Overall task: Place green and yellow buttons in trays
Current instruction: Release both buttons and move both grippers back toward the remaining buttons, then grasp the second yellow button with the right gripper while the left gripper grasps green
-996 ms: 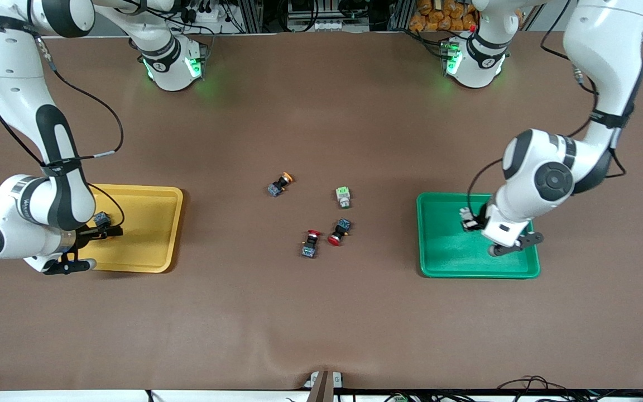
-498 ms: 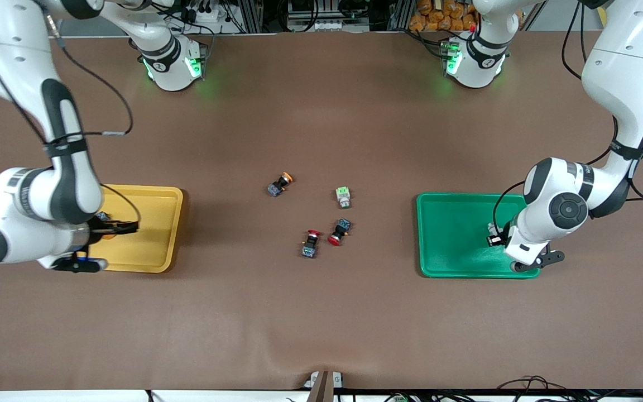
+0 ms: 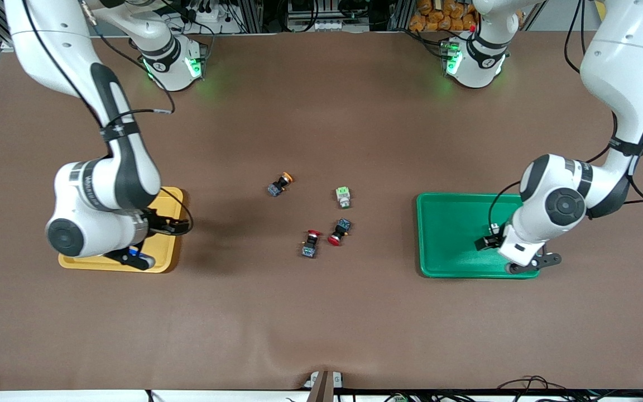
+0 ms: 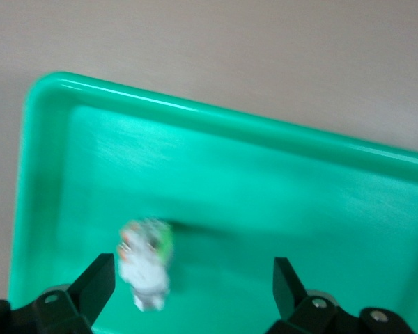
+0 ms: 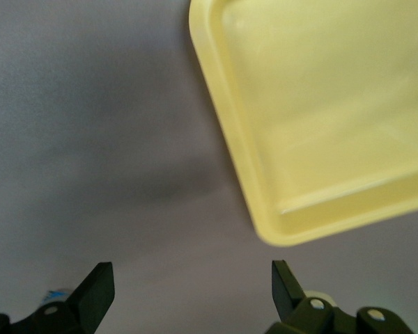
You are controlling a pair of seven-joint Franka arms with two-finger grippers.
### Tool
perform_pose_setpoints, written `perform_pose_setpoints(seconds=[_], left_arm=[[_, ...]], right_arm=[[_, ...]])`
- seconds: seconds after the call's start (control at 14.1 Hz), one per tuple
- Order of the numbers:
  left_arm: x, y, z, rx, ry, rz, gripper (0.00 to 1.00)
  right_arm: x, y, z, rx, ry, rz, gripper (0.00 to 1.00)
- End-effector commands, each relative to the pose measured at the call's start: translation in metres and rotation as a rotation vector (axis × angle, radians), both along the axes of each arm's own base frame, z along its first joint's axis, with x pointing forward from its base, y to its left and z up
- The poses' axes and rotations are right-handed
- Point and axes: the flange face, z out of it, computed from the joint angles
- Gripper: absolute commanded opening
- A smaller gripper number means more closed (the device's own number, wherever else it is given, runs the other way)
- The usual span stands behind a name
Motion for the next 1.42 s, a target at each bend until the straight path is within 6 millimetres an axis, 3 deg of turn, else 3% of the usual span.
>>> perform_pose_setpoints(seconds=[0.0,0.21,0.36,0.57,0.85,1.07,1.21,1.35], left_arm=[[-0.018,-0.052,0.024,-0.006,0.014,-0.008,1.00],[-0.034,-0.111,0.027,-0.032,0.014,0.014,1.00],[-0.055,-0.166,0.025,-0.035,0.013,0.001,1.00],[-0.085,-0.234,0.021,-0.038,0.007,0.009,1.00],[-0.107,-0.277,0.005,-0.058,0.021,0.039,1.00],[-0.136,-0.319,-0.006,-0.090,0.021,0.047,1.00],[-0.153,-0.343,-0.012,-0.115,0.020,0.060,1.00],[-0.155,-0.354,-0.017,-0.128,0.026,0.054,1.00]], right_arm=[[-0.020,0.042,-0.002,-0.069,0.036,-0.147,1.00],[-0.043,0.099,-0.014,-0.098,0.039,-0.236,1.00],[-0.061,0.131,-0.027,-0.111,-0.004,-0.280,1.00],[-0.086,0.164,-0.051,-0.053,-0.034,-0.357,1.00],[-0.118,0.187,-0.067,-0.054,-0.068,-0.343,1.00],[-0.144,0.217,-0.079,-0.070,-0.107,-0.384,1.00],[-0.153,0.223,-0.085,-0.075,-0.112,-0.375,1.00],[-0.158,0.226,-0.088,-0.077,-0.115,-0.368,1.00]])
